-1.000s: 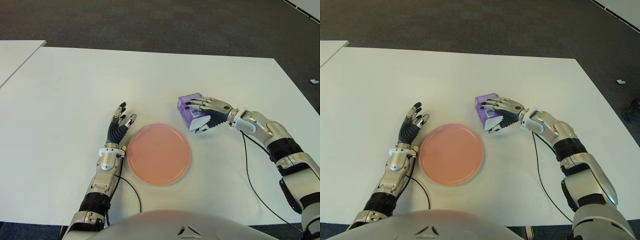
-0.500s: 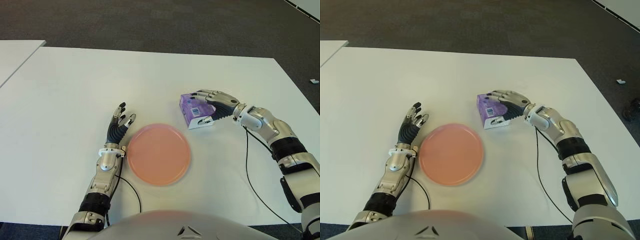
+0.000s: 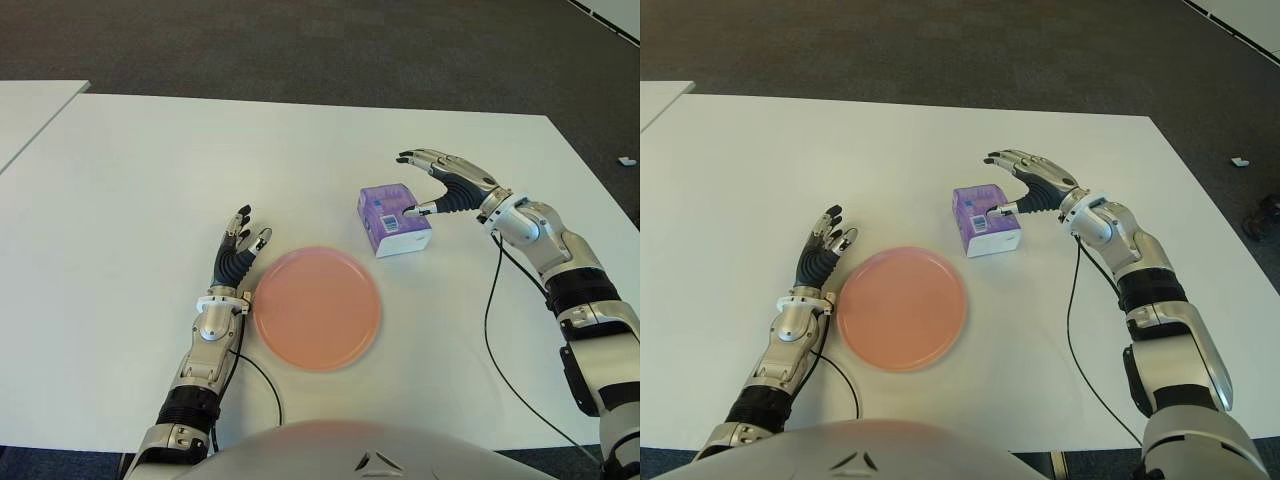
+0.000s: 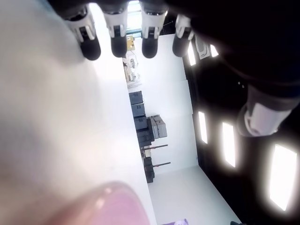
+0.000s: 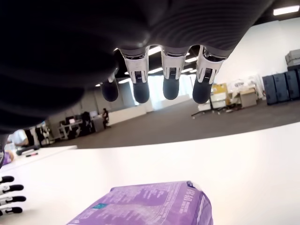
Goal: Put the tissue paper into the plate.
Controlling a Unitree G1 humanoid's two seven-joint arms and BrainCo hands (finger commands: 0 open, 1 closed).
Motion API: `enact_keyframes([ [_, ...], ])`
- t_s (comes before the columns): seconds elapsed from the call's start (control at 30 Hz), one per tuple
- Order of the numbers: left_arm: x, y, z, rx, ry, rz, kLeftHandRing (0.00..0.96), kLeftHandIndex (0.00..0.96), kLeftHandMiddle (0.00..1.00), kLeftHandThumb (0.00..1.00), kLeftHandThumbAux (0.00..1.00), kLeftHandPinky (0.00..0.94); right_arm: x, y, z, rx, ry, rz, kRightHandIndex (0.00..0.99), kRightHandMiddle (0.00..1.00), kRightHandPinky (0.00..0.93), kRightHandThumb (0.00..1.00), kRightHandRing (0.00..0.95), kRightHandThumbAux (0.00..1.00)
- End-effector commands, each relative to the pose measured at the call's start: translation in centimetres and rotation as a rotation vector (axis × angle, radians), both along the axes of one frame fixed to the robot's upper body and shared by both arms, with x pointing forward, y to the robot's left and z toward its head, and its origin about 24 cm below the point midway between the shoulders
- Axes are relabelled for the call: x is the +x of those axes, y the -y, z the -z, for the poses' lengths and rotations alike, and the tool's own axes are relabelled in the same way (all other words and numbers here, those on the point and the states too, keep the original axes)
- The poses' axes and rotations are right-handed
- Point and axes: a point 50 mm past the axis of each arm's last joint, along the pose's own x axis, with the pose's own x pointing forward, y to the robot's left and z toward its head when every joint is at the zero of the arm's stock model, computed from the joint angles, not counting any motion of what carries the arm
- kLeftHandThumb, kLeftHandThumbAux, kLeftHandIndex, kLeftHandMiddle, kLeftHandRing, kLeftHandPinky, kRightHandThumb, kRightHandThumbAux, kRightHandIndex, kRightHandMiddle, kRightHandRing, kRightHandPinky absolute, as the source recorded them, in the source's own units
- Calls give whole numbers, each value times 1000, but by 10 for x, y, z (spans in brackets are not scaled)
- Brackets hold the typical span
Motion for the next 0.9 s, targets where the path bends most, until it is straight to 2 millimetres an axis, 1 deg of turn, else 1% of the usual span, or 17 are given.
enact_keyframes([
  [0.03, -9, -3, 12, 7, -73, -12, 0, 0, 0, 0, 463, 0, 1, 1, 6, 20, -22, 29, 0, 0, 0, 332, 0, 342],
  [0.3, -9, -4, 12, 4, -83, -11, 0, 0, 0, 0, 458, 0, 4, 0, 10, 25, -25, 39, 0, 0, 0, 337, 0, 339],
  [0.9, -10, -5, 11, 14, -92, -8, 0, 0, 0, 0, 459, 0, 5, -9, 38, 0, -110, 32, 0, 0, 0, 319, 0, 347],
])
